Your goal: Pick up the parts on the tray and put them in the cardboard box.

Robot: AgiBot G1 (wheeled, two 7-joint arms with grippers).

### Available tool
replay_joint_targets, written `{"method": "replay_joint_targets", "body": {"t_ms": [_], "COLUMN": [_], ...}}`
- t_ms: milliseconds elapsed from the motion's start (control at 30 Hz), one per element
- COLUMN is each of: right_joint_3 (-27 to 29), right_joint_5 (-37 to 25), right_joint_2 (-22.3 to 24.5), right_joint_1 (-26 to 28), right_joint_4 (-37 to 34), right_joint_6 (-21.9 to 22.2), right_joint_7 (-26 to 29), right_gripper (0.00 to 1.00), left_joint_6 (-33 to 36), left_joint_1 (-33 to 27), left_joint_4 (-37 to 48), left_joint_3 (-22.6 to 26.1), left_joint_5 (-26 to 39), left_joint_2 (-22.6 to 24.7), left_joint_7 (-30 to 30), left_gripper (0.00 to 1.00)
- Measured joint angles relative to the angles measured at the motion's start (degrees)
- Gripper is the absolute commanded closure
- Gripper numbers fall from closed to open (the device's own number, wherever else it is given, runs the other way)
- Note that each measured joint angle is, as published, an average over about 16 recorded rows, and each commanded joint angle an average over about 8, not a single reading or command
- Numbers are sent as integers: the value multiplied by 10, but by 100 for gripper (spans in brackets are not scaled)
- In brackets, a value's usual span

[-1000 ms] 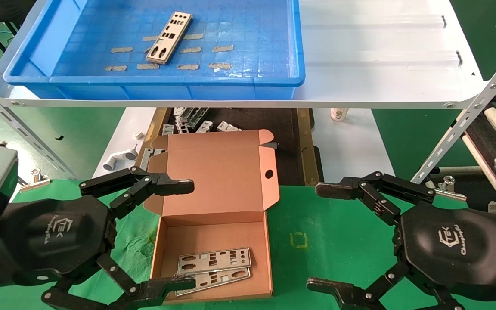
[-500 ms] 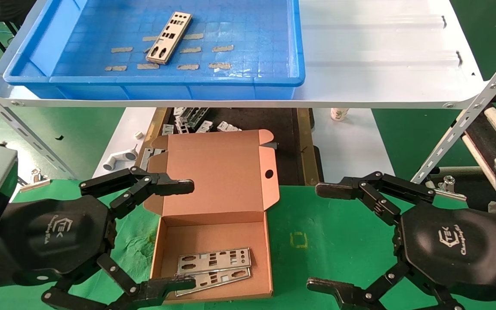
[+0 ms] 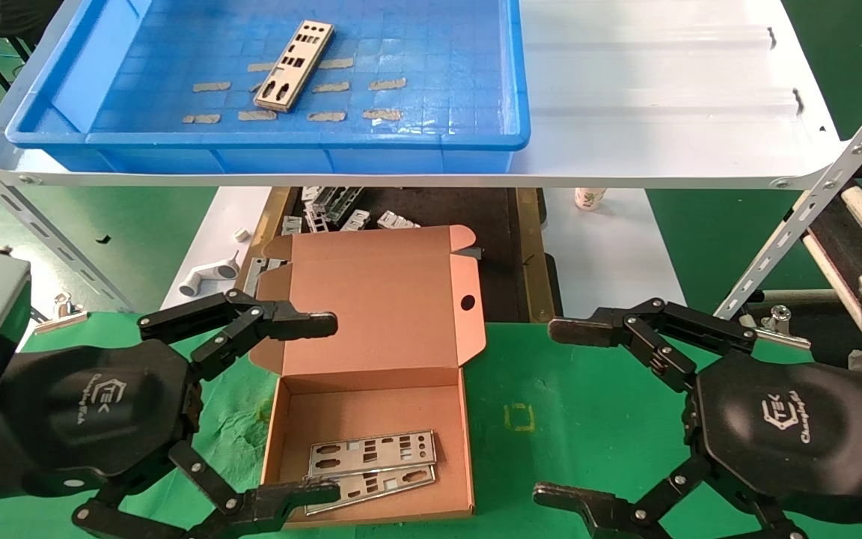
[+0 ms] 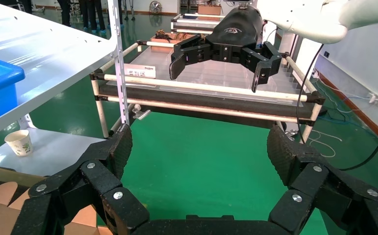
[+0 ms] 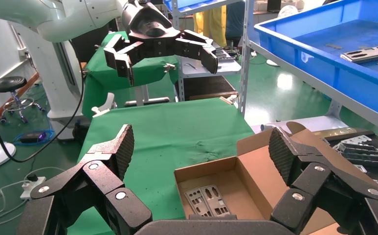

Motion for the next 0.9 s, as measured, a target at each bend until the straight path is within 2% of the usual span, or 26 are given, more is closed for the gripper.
{"method": "replay_joint_targets", "body": {"t_ms": [900], "right_joint_3": [0], "right_joint_5": [0], "right_joint_2": [0], "right_joint_1": [0], "right_joint_4": [0], "right_joint_6": [0], "right_joint_7": [0], "right_gripper": [0], "left_joint_6": [0], "left_joint_1": [0], "left_joint_4": [0], "left_joint_3": [0], "left_joint_5": [0], "left_joint_2": [0], "left_joint_7": [0], "left_gripper": [0]}}
